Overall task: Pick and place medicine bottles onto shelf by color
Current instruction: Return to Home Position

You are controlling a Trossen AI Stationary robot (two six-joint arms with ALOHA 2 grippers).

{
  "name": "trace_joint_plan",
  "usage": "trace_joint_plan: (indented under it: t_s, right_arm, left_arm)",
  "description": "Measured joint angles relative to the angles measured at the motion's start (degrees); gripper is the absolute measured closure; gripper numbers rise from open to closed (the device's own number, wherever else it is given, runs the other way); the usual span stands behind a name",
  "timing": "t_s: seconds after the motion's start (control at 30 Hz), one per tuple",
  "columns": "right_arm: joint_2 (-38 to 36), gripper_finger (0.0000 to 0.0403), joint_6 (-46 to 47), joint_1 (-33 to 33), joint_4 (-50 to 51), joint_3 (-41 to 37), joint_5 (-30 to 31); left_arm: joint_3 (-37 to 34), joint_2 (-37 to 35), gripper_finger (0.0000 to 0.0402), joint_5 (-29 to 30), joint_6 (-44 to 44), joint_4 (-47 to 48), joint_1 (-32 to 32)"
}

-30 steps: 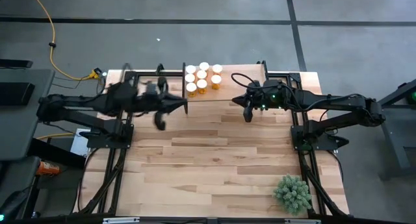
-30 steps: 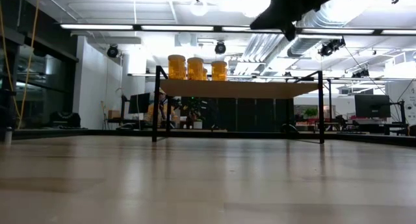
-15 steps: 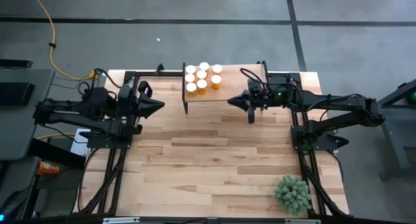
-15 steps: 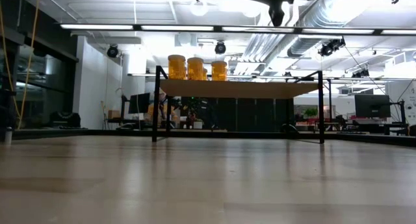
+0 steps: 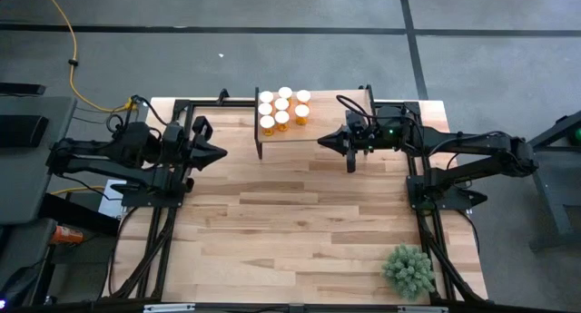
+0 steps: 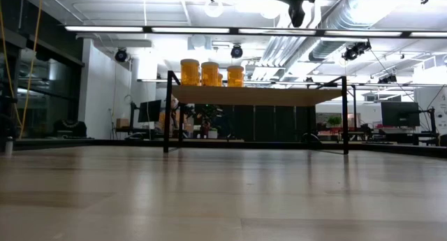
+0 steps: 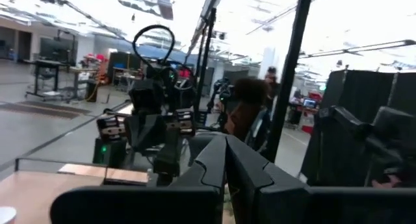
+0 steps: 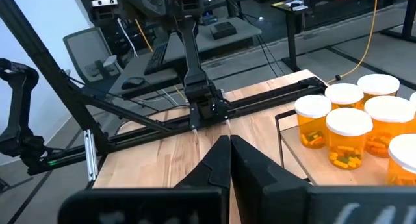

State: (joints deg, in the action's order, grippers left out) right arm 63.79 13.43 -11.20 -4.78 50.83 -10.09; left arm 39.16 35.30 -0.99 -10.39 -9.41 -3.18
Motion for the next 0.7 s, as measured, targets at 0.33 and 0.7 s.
trace_joint_plan:
  t_s: [0.33, 0.7]
  right_arm:
    - [0.0, 0.0403, 0.87, -0.01, -0.22, 0.0, 0.02]
    - [0.0, 0.0403, 4.6, 0.0, -0.19, 0.0, 0.09]
  left_arm:
    - [0.0, -4.8, 0.0401, -1.51, 2.34, 10.38, 1.76]
    - [-16.66, -16.37, 0.0401, 1.62, -0.53, -0.73, 1.68]
